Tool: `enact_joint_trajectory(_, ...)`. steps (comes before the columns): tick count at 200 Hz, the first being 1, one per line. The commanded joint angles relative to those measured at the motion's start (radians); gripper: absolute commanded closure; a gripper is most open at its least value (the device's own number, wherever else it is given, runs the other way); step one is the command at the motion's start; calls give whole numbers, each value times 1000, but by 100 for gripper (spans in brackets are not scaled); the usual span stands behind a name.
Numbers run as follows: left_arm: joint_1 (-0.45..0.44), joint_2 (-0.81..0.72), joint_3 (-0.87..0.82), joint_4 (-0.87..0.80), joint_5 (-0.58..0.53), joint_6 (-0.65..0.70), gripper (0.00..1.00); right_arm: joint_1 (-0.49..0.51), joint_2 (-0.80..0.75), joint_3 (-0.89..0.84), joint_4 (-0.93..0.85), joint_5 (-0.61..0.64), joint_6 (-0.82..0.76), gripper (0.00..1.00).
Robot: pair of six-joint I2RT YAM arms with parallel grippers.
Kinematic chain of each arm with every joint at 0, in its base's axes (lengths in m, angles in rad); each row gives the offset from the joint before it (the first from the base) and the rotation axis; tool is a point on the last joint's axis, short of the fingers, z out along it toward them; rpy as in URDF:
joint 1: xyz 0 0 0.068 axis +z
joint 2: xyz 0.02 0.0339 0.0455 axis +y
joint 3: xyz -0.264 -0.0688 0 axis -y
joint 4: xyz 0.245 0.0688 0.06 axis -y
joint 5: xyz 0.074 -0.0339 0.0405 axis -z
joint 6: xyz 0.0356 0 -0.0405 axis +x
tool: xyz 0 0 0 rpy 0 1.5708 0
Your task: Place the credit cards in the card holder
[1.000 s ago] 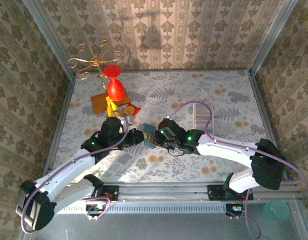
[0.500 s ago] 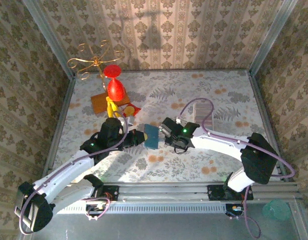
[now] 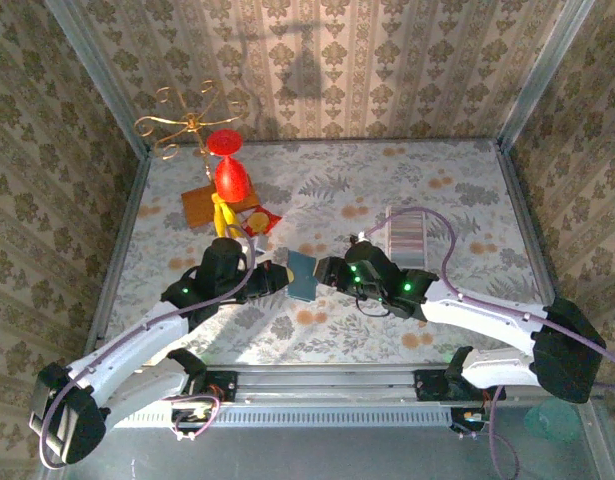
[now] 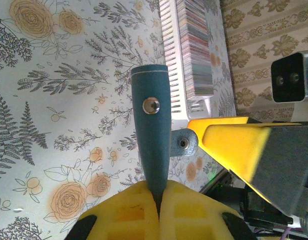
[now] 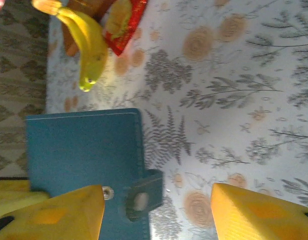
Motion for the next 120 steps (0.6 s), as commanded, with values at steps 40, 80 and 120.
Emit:
enact_joint_trajectory(40,-3,-3,-13,57,27,-32,100,1,80,65,-52,-29,-25,47)
enact_joint_trajectory(80,-2,2,-44,74,33,-46,100,1,97,69,-72,15,-9,86)
enact_joint_trajectory(120,-9,85,-99,130,47,-65,100,1,124,19,-44,-31,10,100)
